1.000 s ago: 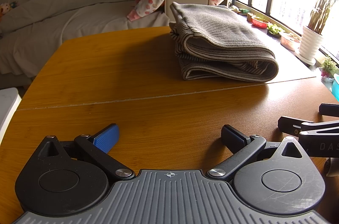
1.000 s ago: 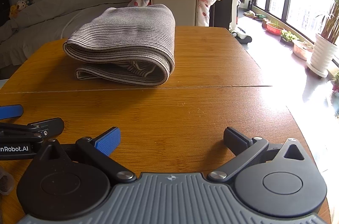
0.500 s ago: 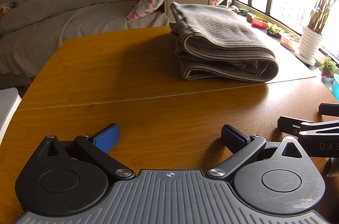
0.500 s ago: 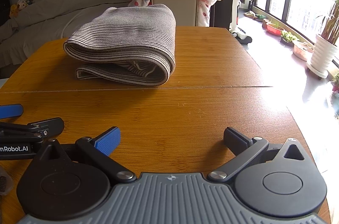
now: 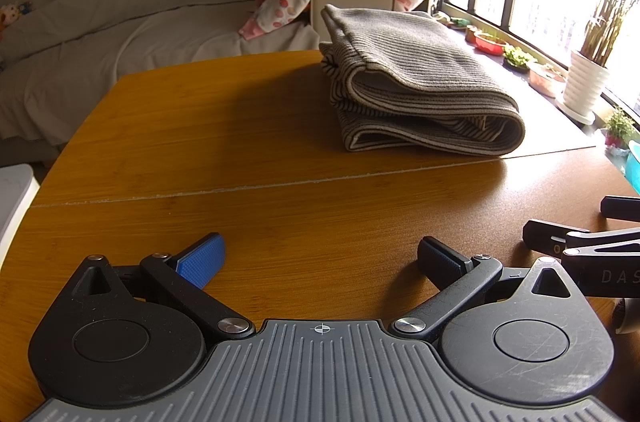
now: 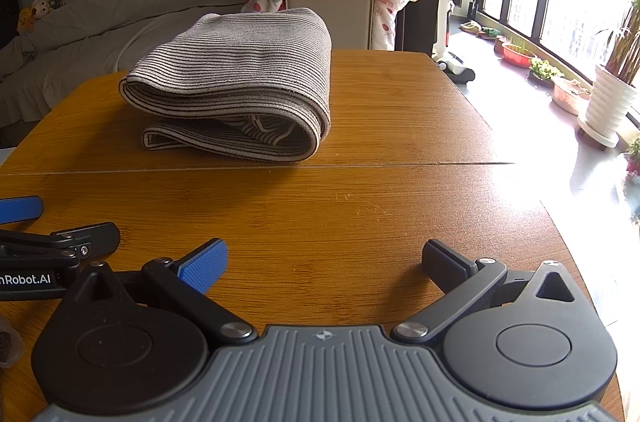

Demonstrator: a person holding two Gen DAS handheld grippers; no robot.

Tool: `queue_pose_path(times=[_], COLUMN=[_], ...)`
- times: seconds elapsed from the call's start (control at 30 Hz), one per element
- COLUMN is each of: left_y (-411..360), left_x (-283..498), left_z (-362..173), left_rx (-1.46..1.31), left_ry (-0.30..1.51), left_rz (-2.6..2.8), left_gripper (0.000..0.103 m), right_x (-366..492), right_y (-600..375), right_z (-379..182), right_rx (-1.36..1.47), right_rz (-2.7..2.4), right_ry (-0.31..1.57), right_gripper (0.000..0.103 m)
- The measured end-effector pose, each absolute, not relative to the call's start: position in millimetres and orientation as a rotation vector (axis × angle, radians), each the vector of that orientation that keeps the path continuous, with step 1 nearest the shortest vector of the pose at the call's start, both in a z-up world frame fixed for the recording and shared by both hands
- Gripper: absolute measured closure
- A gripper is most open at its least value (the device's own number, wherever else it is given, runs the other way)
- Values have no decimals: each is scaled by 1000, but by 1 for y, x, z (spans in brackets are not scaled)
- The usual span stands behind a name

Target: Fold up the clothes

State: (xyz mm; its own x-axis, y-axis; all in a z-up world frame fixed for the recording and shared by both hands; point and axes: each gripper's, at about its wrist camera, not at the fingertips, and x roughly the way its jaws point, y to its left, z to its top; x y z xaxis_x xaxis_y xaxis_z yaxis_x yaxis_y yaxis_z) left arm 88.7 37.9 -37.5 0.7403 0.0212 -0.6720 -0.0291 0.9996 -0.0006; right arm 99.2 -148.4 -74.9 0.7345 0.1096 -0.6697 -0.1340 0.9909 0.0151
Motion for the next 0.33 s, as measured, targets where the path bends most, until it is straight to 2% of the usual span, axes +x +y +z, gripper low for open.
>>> queue_pose_path(times=[0.33], left_y=[37], left_x=[89], left_z=[-38], left_rx=[-4], left_ry=[739], left_rz=[28], left_gripper=[0], right_x=[99], right_y=[-148], right_z=[-75], right_rx=[-35], right_rz=[128], right_ry=[733], right_gripper=[0])
